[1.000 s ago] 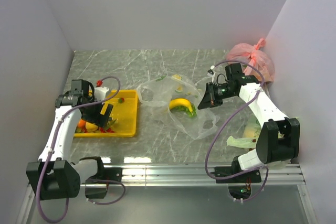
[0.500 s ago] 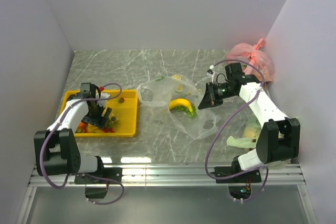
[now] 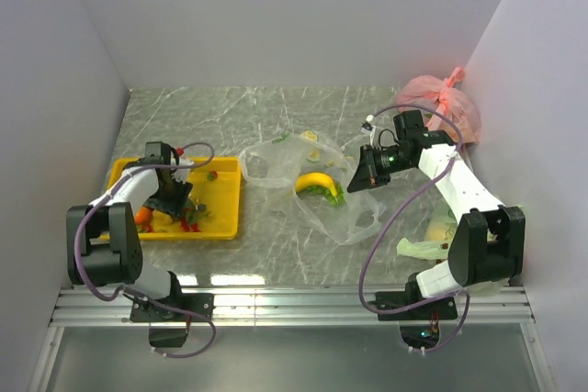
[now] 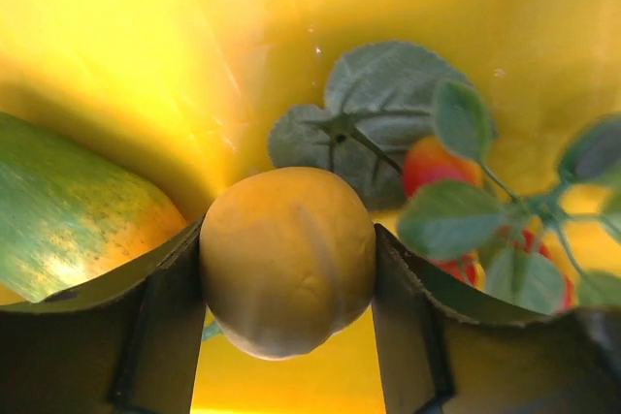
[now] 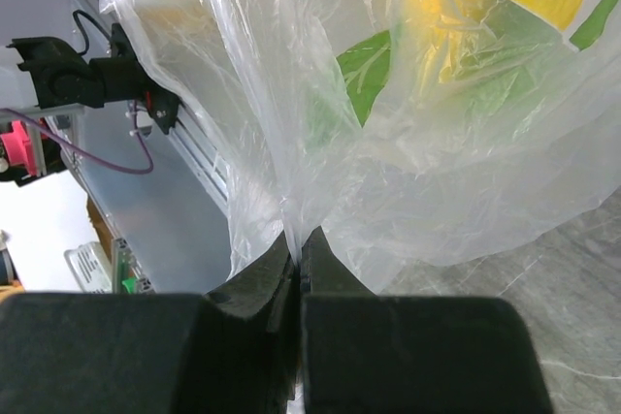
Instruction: Place the fake fruits into the plastic bag and tie a complex knot
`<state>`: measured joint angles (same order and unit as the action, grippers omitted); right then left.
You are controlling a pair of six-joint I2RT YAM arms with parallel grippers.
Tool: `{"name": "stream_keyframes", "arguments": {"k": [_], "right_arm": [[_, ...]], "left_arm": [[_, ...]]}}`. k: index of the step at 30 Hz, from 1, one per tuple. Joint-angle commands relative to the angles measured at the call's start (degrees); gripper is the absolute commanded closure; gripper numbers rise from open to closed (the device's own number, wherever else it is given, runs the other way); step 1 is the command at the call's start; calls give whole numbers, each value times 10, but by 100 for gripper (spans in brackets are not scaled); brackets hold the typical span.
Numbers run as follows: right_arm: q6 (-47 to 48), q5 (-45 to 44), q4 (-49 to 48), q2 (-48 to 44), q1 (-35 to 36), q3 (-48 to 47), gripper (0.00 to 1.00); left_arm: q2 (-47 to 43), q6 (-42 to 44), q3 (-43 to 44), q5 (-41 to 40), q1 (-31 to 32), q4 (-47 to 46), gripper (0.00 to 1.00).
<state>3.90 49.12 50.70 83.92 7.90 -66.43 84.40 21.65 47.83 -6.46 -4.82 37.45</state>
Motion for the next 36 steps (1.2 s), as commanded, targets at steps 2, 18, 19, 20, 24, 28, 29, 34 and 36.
{"name": "stream_keyframes", "arguments": {"k": [2,18,19,20,24,28,29,34,36], "right_arm": [[3,0,-2,-4,4,-20,100],[-35,13,-30,11,4,-19,100],[-35,13,-31,11,4,-19,100],[-35,17,-30,12,4,-19,100],[-34,21,-21,13,4,-23,100],[-38,22,-29,1,4,-20,100],[-38,22,-28,0,4,-20,100],[-54,24,-33,-1,4,-15,100],[-52,25,-31,-1,3,-15,100]], "left_arm": [[-28,1,70,59,0,64,59],[32,-122,527,330,346,92,53],[46,-116,549,320,382,90,52],[72,-114,554,323,395,84,51],[142,-107,577,317,452,60,49],[193,-93,584,320,471,61,45],[200,-86,588,320,471,69,32],[209,-78,611,318,471,96,1],[183,-99,608,321,465,89,1]]}}
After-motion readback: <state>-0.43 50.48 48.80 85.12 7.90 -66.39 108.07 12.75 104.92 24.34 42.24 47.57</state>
